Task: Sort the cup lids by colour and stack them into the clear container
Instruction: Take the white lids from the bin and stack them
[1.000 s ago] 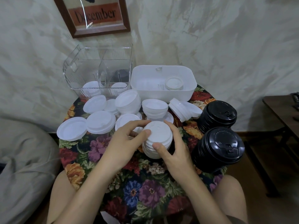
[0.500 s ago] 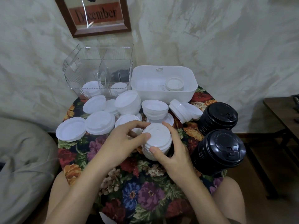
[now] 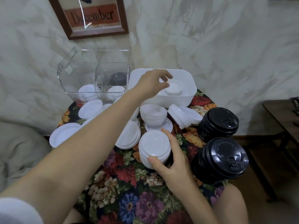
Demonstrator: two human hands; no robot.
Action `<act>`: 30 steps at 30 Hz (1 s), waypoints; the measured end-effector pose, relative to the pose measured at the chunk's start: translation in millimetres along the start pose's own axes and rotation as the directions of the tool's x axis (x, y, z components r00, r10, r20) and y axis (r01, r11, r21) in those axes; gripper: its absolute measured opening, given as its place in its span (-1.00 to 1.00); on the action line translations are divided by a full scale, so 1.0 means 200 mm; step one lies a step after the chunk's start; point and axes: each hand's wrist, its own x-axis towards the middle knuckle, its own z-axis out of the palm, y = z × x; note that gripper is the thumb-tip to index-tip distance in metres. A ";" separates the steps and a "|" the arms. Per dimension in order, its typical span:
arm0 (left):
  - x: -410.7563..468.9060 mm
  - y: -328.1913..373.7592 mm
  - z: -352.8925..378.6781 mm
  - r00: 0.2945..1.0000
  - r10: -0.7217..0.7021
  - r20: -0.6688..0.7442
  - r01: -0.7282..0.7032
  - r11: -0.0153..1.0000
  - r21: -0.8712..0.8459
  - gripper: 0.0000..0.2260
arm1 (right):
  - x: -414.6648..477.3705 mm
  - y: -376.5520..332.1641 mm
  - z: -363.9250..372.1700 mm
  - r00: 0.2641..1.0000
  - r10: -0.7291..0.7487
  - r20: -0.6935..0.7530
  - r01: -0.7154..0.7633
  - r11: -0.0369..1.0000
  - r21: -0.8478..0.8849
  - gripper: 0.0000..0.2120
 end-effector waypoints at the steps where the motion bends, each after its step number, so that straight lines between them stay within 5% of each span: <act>1: 0.06 -0.01 0.02 0.998 -0.007 0.064 0.002 0.997 0.073 -0.75 | 0.00 0.00 0.00 1.000 -0.001 0.002 0.001 1.000 -0.006 -0.25; 4: 0.20 -0.03 0.08 0.970 -0.025 0.241 -0.049 0.954 0.296 -0.67 | 0.00 -0.01 0.00 1.000 -0.005 0.010 0.005 1.000 -0.005 -0.27; 8: 0.30 -0.04 0.15 0.951 -0.025 0.310 -0.112 0.902 0.417 -0.58 | 0.00 -0.02 0.00 1.000 -0.014 0.016 0.014 1.000 -0.015 -0.30; 14: 0.37 -0.08 0.24 0.945 -0.037 0.325 -0.140 0.852 0.504 -0.52 | 0.00 -0.03 -0.01 0.999 -0.032 0.021 0.033 0.999 -0.026 -0.31; 17: 0.38 -0.09 0.26 0.970 -0.028 0.243 -0.095 0.871 0.481 -0.65 | 0.00 -0.04 -0.02 0.999 -0.030 0.029 0.031 0.999 -0.024 -0.32; 20: 0.38 -0.11 0.23 0.986 0.020 0.167 -0.091 0.898 0.430 -0.88 | 0.00 -0.04 -0.02 0.999 -0.030 0.024 0.031 0.999 -0.028 -0.32; 23: 0.34 -0.08 0.14 0.998 0.023 0.054 -0.039 0.944 0.329 -0.65 | 0.00 -0.03 -0.02 0.999 -0.028 0.021 0.028 0.999 -0.018 -0.31; 25: 0.25 -0.03 0.04 0.998 0.010 -0.056 0.001 0.978 0.207 -0.75 | -0.01 -0.02 -0.02 0.999 -0.029 0.017 0.029 1.000 -0.010 -0.29; 30: -0.21 0.05 -0.18 0.975 -0.050 -0.217 -0.025 0.944 -0.330 -0.90 | 0.00 -0.02 -0.01 0.999 -0.047 0.007 0.047 0.999 0.005 -0.27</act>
